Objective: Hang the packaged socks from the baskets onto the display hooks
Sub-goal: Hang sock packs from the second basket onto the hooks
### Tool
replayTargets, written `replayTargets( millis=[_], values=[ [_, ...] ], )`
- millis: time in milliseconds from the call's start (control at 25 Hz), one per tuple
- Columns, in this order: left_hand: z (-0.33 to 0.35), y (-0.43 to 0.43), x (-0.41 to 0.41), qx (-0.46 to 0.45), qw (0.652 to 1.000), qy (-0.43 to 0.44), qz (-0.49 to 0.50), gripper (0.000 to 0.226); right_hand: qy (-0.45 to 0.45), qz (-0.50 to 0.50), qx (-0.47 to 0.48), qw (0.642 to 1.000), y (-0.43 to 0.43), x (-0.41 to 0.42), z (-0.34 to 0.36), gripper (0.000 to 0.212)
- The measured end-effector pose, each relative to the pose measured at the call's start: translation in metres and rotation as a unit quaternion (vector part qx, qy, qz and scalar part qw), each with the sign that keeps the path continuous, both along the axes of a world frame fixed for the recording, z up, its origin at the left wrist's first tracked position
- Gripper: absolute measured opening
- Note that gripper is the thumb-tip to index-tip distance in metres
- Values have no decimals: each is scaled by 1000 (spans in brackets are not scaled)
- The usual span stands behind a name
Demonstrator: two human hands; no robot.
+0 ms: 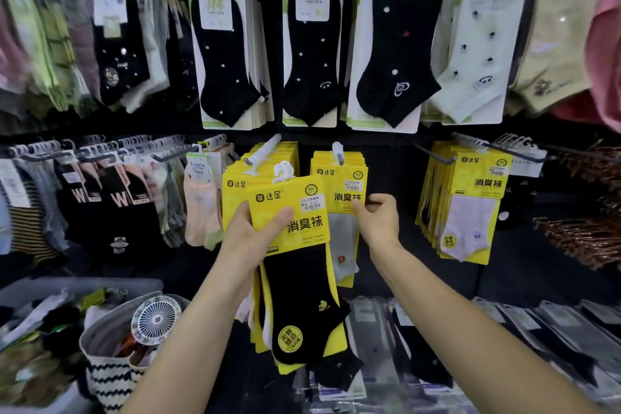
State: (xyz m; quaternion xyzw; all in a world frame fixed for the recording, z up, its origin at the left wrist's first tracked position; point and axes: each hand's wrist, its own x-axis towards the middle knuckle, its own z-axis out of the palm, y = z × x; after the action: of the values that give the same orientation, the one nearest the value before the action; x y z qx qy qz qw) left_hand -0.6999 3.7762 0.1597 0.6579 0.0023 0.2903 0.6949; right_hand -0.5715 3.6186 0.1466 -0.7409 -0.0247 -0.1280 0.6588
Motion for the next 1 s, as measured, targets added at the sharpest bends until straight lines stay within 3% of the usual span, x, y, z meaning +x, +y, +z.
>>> replayTargets(
  millis=[80, 160, 240, 320, 440, 560, 680, 840, 1000],
  values=[
    [-3, -3, 5, 6, 1000, 14, -1, 27, -68, 28, 32, 997, -8, -18, -2, 32],
    [-4, -10, 8, 12, 1000, 13, -12, 28, -109, 138, 55, 983, -10, -40, 2, 43],
    [-4, -18, 11, 17, 1000, 10, -19, 26, -113, 194, -1, 975, -8, -53, 7, 52],
    [-3, -26, 11, 20, 999, 9, -25, 32, -115, 177, -35, 977, -8, -57, 11, 46],
    [-3, -32, 10, 8, 999, 20, -44, 57, -103, 167, 9, 981, -15, -59, 14, 34],
    [-5, -31, 9, 7, 997, 26, -72, 66, -84, 175, 27, 981, -23, -63, 11, 34],
    [-8, -33, 9, 33, 997, 34, -66, 55, -112, 172, -15, 979, -32, -65, 21, 30],
    [-8, -45, 12, 97, 992, 46, -58, 47, -249, 151, -220, 931, -40, -63, 51, 5],
    [-12, -50, 14, 101, 990, 52, -81, 48, -235, 160, -243, 927, -48, -61, 66, 12]
  ],
)
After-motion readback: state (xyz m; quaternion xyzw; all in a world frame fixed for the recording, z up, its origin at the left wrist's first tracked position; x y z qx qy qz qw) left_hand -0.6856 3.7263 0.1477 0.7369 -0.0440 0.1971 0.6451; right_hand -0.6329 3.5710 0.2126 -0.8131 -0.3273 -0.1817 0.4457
